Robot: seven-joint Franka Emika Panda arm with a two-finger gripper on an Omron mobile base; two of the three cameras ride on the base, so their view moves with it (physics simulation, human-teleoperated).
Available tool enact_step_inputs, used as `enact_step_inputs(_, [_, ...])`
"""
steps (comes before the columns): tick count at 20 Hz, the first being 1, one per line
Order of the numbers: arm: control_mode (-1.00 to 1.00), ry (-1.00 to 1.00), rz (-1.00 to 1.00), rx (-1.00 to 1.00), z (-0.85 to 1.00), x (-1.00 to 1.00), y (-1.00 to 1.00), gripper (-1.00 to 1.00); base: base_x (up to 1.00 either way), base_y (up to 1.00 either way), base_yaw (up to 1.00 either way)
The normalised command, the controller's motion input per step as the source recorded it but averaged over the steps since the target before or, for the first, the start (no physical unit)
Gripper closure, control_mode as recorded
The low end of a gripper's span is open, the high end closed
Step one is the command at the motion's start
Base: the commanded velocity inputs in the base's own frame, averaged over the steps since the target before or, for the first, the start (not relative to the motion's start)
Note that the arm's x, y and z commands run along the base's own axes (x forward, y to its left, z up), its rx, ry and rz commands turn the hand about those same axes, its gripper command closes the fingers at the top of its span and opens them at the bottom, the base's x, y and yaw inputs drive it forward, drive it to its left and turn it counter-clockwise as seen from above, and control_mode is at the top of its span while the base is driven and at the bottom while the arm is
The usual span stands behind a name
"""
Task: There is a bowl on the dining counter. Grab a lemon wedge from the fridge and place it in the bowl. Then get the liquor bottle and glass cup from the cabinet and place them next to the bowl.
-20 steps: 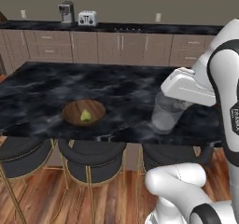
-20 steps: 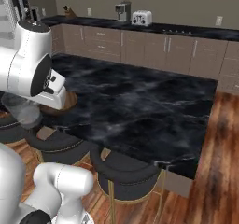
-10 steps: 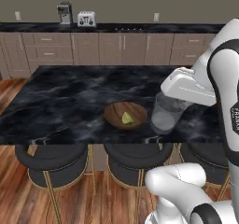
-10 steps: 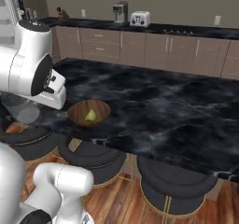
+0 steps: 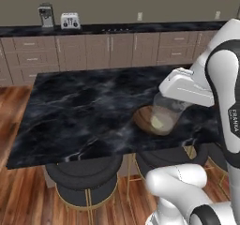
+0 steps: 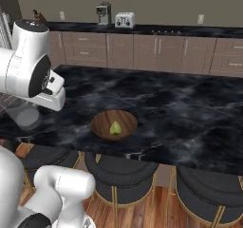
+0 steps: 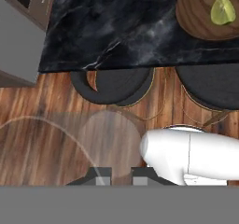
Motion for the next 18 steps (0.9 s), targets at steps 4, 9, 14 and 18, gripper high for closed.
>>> enact_step_inputs(4, [1.00,0.00,0.00,0.00,0.00,0.00,0.00,1.00,0.88,0.23,-0.25])
enact_step_inputs(9, [-1.00,0.04,-0.17,-0.09,-0.18,0.84,0.01,1.00,0.00,0.00,0.00])
enact_step_inputs(14, [-1.00,0.05,-0.08,-0.07,-0.46,0.97,0.24,1.00,0.00,0.00,0.00])
enact_step_inputs(18, [-1.00,0.15,0.00,0.00,-0.76,0.75,0.52,1.00,0.00,0.00,0.00])
